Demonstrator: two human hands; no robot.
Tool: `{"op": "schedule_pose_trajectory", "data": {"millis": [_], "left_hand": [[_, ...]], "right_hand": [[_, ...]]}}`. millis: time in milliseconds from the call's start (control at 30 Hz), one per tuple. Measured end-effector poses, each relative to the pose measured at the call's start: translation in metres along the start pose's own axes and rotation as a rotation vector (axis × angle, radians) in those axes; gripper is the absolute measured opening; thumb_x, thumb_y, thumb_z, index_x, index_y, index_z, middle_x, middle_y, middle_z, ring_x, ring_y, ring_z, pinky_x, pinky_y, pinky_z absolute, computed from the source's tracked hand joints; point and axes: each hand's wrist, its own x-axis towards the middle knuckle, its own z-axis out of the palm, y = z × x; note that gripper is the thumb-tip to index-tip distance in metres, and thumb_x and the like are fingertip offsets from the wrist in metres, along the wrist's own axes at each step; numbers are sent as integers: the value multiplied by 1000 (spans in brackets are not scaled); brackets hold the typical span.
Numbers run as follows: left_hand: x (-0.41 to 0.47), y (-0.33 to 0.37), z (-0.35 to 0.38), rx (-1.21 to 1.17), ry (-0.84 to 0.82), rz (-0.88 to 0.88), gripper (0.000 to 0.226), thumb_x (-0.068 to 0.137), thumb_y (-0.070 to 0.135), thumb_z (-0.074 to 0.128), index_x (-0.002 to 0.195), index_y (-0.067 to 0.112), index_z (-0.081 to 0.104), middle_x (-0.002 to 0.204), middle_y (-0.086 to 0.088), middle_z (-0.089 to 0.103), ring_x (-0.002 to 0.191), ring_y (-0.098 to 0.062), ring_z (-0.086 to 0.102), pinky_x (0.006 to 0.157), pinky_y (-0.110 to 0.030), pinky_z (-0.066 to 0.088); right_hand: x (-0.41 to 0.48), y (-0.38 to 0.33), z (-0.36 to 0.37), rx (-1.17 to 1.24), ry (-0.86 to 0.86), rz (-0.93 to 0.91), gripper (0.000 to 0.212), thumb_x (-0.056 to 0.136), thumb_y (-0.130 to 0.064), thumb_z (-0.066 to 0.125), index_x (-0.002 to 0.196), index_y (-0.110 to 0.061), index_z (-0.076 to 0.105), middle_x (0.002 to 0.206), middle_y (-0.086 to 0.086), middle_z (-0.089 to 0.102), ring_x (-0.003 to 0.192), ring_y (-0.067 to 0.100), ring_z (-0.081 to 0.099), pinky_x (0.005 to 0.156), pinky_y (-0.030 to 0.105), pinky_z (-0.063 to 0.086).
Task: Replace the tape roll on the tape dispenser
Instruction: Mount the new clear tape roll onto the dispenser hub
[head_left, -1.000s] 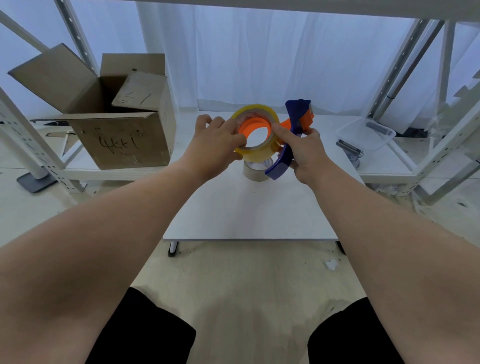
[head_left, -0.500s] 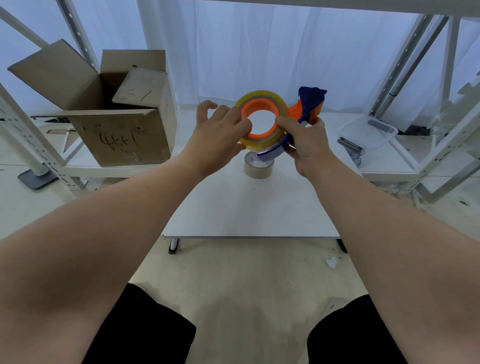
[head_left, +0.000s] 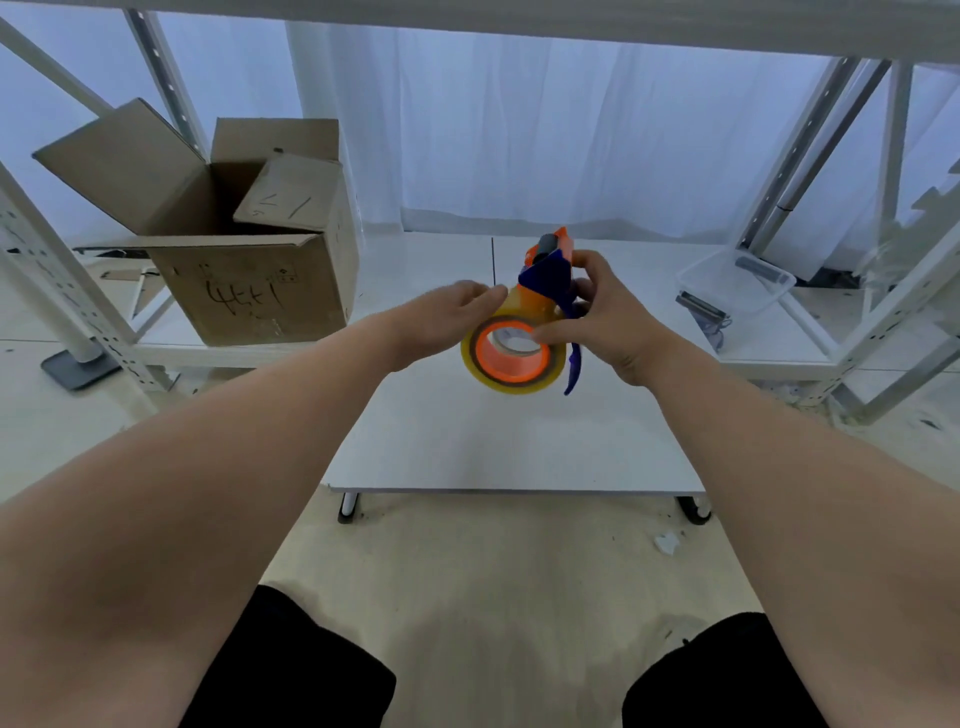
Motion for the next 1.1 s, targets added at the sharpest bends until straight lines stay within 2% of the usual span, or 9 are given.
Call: {"op": "schedule_pose_trajectory", "data": {"millis": [133, 233, 333, 600, 700, 833, 967, 1033, 1100], "left_hand": [[3, -3, -3, -213, -48, -117, 65, 91, 64, 25, 131, 16, 47, 126, -1, 58, 125, -21, 48, 111, -41, 30], [3, 5, -5, -366, 21, -155, 50, 90, 58, 42, 116, 17, 54, 96, 0, 65, 91, -18, 63, 86, -34, 50], [1, 9, -9, -458, 61, -179, 48, 86, 50, 56, 116, 13, 55, 90, -1, 66, 76, -17, 64, 67, -27, 53], [1, 13, -2, -572, 89, -104, 32, 84, 37, 66, 103, 11, 60, 109, -7, 66, 102, -25, 63, 87, -36, 53], [6, 19, 7, -509, 246, -186, 56, 80, 44, 69, 122, 10, 54, 120, -7, 59, 109, -27, 57, 97, -43, 48], [7, 17, 9, -479, 236, -169, 54, 81, 43, 69, 122, 11, 54, 119, -5, 59, 107, -24, 57, 95, -41, 49], [4, 16, 3, -513, 150, -74, 53, 78, 40, 72, 121, 11, 57, 121, -6, 62, 110, -26, 59, 100, -44, 47], [5, 16, 1, -536, 139, -58, 57, 75, 40, 74, 122, 13, 58, 122, -7, 62, 113, -27, 58, 101, -47, 46], [4, 17, -1, -515, 113, -46, 52, 78, 37, 72, 122, 12, 58, 124, -6, 61, 114, -28, 57, 103, -46, 45]], "right_hand": [[1, -4, -3, 118, -74, 18, 78, 73, 7, 74, 135, -22, 37, 122, 6, 57, 87, 17, 59, 84, 35, 54], [5, -6, -3, 217, -113, 9, 74, 75, 8, 71, 130, -30, 39, 124, 2, 58, 107, 25, 60, 97, 45, 51], [8, -5, -1, 257, -122, 19, 75, 74, -2, 74, 135, -28, 38, 136, 6, 54, 124, 31, 54, 100, 49, 49], [2, -2, 6, 222, 69, 165, 48, 93, -24, 59, 137, -17, 40, 126, 7, 59, 103, 18, 63, 92, 42, 52], [3, -13, 15, 211, 124, 265, 44, 94, -36, 54, 132, -13, 45, 107, -2, 64, 90, 11, 61, 91, 38, 49], [4, -17, 20, 190, 40, 364, 38, 89, -52, 53, 113, -24, 43, 98, -10, 54, 107, 17, 49, 105, 50, 31], [6, -15, 21, 247, 99, 294, 64, 87, -44, 61, 135, -18, 28, 110, -3, 53, 98, 12, 58, 80, 27, 45], [6, -13, 19, 261, 110, 267, 63, 88, -40, 61, 135, -18, 25, 104, -5, 55, 85, 6, 59, 61, 20, 43], [6, -12, 19, 271, 113, 262, 61, 89, -40, 59, 135, -18, 26, 99, -8, 56, 85, 7, 60, 60, 20, 43]]}}
